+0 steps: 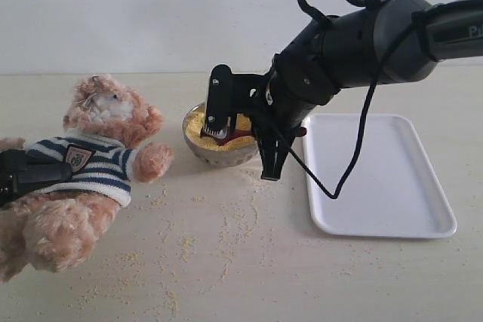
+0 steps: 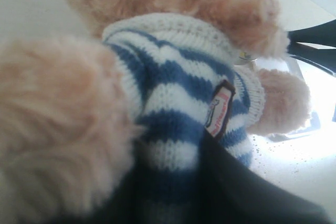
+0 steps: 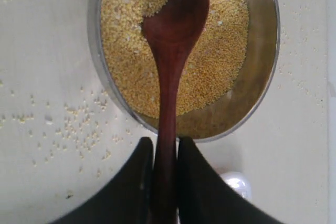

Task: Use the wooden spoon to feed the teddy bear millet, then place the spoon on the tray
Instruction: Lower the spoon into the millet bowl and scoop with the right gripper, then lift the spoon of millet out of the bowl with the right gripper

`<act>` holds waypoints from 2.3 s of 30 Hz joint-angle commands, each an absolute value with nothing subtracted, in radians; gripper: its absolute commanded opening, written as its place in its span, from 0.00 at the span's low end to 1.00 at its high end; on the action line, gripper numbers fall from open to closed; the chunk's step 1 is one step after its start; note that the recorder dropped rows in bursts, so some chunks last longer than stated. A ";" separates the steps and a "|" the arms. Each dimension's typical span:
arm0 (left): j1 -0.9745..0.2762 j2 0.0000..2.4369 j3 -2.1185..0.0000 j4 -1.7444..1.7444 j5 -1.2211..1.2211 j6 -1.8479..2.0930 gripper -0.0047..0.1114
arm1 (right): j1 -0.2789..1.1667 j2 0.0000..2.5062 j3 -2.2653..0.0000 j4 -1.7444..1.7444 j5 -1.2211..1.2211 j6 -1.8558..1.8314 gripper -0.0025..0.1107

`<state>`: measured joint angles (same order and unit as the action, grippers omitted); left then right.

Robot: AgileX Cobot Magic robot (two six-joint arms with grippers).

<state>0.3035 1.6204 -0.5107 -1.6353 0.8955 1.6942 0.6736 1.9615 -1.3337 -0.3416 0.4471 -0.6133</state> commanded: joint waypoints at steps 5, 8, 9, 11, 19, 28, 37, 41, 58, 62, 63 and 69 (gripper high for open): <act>0.304 1.612 -0.510 -1.634 0.914 1.699 0.08 | 0.667 1.952 -1.339 -0.265 0.444 -0.627 0.02; 0.304 1.612 -0.510 -1.632 0.914 1.699 0.08 | 0.646 1.952 -1.341 -0.249 0.442 -0.580 0.02; 0.304 1.612 -0.510 -1.632 0.914 1.699 0.08 | 0.636 1.952 -1.341 -0.244 0.442 -0.572 0.02; 0.304 1.612 -0.510 -1.632 0.914 1.699 0.08 | 0.610 1.949 -1.341 -0.202 0.444 -0.577 0.02; 0.304 1.612 -0.510 -1.632 0.912 1.699 0.08 | 0.574 1.919 -1.341 -0.007 0.444 -0.700 0.02; 0.304 1.612 -0.510 -1.632 0.910 1.699 0.08 | 0.510 1.917 -1.467 0.308 0.661 -0.840 0.02; 0.304 1.612 -0.510 -1.632 0.912 1.651 0.08 | 0.486 1.917 -1.588 0.445 0.889 -0.845 0.02; 0.304 1.612 -0.510 -1.630 0.912 1.639 0.08 | 0.486 1.927 -1.590 0.467 0.880 -0.847 0.02; 0.244 1.612 -0.510 -1.602 0.926 1.575 0.08 | 0.419 1.926 -1.599 0.637 0.985 -0.933 0.02; 0.244 1.612 -0.510 -1.605 0.879 1.575 0.08 | 0.405 1.937 -1.599 0.654 1.006 -0.912 0.02; 0.244 1.612 -0.510 -1.605 0.868 1.575 0.08 | 0.405 1.932 -1.599 0.664 1.023 -0.927 0.02; 0.244 1.612 -0.510 -1.606 0.865 1.575 0.08 | 0.405 1.936 -1.599 0.688 1.022 -0.970 0.02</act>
